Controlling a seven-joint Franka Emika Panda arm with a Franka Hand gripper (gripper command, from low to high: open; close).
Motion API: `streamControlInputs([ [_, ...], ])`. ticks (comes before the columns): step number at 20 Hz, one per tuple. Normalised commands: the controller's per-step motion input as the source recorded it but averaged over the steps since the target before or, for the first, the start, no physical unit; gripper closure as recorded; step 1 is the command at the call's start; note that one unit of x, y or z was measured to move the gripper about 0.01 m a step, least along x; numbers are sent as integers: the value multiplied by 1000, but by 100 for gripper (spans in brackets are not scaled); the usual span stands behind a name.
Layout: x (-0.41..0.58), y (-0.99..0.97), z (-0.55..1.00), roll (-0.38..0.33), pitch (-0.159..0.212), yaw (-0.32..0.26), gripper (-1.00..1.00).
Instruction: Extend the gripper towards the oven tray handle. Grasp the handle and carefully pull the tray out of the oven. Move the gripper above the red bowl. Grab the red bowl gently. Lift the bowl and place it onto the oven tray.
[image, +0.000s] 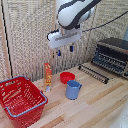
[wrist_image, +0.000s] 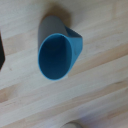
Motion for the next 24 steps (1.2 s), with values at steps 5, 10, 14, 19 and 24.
streamControlInputs([
  [5, -65, -25, 195, -314, 0, 159, -100],
  [10, -37, -25, 169, -317, 0, 157, -100],
  [14, -8, -14, 59, -334, 1, 165, -100],
  [19, 33, -18, -65, -329, 10, 182, -100],
  [24, 119, -59, -231, -300, 8, 200, -100],
])
